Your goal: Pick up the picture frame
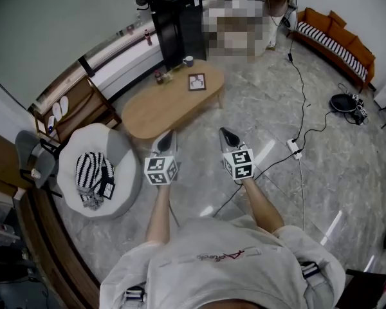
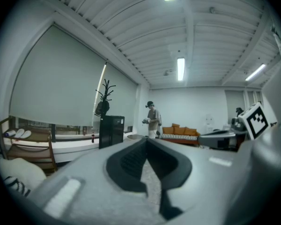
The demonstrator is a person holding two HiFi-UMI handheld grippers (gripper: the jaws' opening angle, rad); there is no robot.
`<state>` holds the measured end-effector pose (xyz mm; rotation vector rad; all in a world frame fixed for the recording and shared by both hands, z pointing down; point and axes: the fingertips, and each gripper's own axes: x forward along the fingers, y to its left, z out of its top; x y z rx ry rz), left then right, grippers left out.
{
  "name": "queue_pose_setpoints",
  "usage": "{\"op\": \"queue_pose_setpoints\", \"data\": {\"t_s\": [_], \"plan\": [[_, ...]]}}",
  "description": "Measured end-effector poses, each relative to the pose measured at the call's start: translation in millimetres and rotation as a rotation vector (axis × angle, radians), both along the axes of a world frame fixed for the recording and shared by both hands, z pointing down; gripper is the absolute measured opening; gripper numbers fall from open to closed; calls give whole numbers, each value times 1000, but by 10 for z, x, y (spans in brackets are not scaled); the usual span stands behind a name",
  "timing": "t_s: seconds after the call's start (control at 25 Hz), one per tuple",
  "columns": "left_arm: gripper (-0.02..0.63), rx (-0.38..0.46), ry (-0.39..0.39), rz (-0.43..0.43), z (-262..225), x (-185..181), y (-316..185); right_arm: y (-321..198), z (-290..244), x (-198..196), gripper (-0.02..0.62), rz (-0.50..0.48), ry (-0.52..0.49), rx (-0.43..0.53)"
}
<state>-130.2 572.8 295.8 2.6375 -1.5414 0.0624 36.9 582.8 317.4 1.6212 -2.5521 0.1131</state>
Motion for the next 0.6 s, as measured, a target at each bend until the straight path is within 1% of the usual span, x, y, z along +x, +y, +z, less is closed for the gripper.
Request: {"op": "queue_pose_setpoints", "data": {"t_s": [0.24, 0.44, 0.6], "plan": [[2, -1, 1, -19, 72, 157, -27, -37, 109, 161, 6, -18, 3, -12], [1, -19, 5, -28, 134, 177, -138, -164, 178, 180, 6, -24, 2, -31], [2, -29, 8, -27, 227, 168, -276, -292, 262, 119, 6, -37, -3, -40]]}}
